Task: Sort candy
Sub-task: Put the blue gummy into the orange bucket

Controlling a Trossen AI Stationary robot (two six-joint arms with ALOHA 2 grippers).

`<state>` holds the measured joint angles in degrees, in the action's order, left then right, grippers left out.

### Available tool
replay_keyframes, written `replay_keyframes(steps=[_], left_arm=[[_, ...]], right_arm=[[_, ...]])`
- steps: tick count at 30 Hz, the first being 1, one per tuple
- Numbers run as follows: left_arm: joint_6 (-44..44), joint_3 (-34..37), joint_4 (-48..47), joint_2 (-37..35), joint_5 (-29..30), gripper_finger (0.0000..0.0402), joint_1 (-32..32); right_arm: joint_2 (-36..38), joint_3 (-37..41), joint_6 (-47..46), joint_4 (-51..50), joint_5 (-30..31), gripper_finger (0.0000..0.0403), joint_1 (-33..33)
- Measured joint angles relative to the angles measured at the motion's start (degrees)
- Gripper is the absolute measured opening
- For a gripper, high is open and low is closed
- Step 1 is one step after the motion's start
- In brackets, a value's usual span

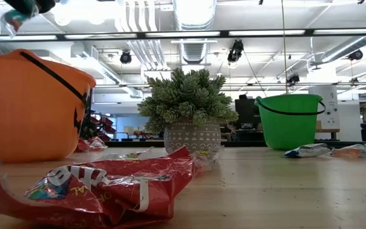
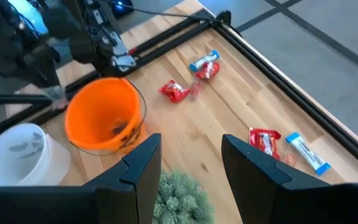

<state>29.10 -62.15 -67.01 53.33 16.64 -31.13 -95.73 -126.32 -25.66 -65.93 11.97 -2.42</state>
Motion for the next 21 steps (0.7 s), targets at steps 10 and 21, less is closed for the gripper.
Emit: replay_keyframes(steps=[10, 21], left_arm=[[-2.1, 0.0, -1.4, -2.4, 0.9, 0.0, 0.3], [2.2, 0.1, -1.3, -4.0, 4.6, 0.0, 0.5]], right_arm=[[1.3, 0.0, -1.3, -13.1, 9.7, 0.016, -1.2], [1.3, 0.0, 5.8, -14.8, 12.6, 0.016, -9.7]])
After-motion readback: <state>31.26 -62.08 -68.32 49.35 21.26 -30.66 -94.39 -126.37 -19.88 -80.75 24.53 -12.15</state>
